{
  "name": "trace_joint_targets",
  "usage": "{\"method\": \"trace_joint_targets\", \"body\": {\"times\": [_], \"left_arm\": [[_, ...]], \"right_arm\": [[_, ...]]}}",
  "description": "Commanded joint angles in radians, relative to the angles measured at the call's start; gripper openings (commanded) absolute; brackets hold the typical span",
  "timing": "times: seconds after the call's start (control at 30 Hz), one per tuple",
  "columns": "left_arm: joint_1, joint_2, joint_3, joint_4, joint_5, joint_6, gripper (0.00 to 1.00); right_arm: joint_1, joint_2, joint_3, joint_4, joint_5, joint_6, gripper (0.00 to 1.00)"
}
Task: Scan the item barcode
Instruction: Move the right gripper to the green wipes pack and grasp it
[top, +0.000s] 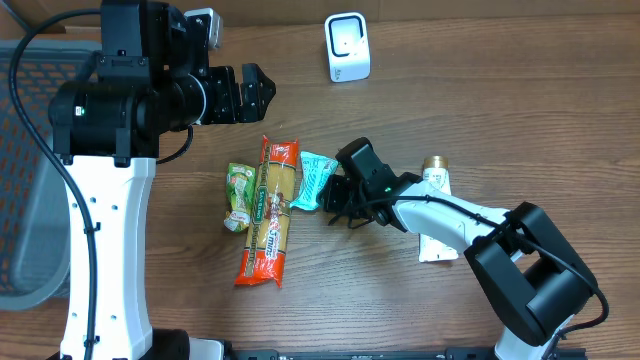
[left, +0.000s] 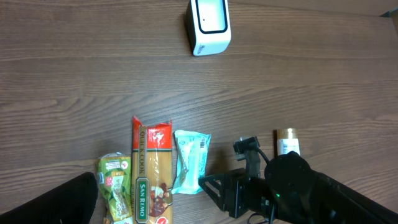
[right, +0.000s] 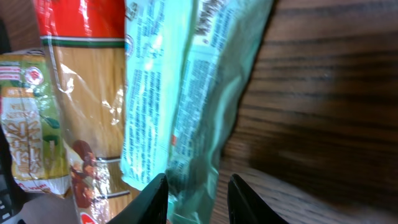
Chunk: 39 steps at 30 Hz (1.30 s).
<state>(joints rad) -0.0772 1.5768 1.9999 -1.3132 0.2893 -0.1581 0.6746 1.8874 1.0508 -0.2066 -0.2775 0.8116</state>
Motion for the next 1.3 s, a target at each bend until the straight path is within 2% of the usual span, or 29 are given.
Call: {"method": "trace_joint_targets", "body": {"times": [0.0, 0.27, 0.37, 0.5, 0.6, 0.67, 0.83, 0.93, 1.1, 1.2, 1.23, 1.27], "left_arm": [[0.005, 0.007, 0.005, 0.001, 0.015, 0.001, 0.99], [0.005, 0.007, 0.005, 0.001, 0.015, 0.001, 0.99], [0.005, 0.007, 0.005, 0.001, 0.015, 0.001, 0.99], [0.005, 0.007, 0.005, 0.001, 0.015, 0.001, 1.00], [0.005, 0.007, 0.005, 0.001, 0.015, 0.001, 1.00], [0.005, 0.007, 0.005, 0.001, 0.015, 0.001, 1.00], [0.005, 0.007, 0.005, 0.001, 0.015, 0.001, 0.99], [0.005, 0.007, 0.005, 0.001, 0.015, 0.001, 0.99], [0.005, 0.007, 0.005, 0.001, 0.015, 0.001, 1.00], [0.005, 0.007, 0.005, 0.001, 0.015, 0.001, 1.00], [0.005, 0.007, 0.005, 0.001, 0.015, 0.001, 1.00], [0.005, 0.007, 0.005, 0.001, 0.015, 0.001, 1.00]], "right_arm": [[0.002, -0.009, -0.012, 0.016, 0.043, 0.008, 0.33], [0.003, 0.061, -0.012, 0.059, 0.041, 0.053, 0.31], [0.003, 0.062, -0.012, 0.057, 0.039, 0.051, 0.22], [0.003, 0.061, -0.009, 0.043, -0.014, -0.025, 0.04], [-0.014, 0.048, 0.012, -0.022, -0.075, -0.094, 0.04], [-0.040, 0.033, 0.047, -0.117, -0.125, -0.198, 0.04], [-0.116, 0.011, 0.224, -0.552, -0.131, -0.638, 0.04], [-0.128, 0.011, 0.307, -0.726, 0.019, -0.827, 0.04], [-0.119, 0.013, 0.316, -0.736, 0.214, -1.054, 0.04], [-0.119, 0.019, 0.311, -0.708, 0.317, -1.130, 0.04], [-0.121, 0.021, 0.311, -0.698, 0.348, -1.135, 0.04], [-0.123, 0.021, 0.311, -0.689, 0.371, -1.139, 0.11]]}}
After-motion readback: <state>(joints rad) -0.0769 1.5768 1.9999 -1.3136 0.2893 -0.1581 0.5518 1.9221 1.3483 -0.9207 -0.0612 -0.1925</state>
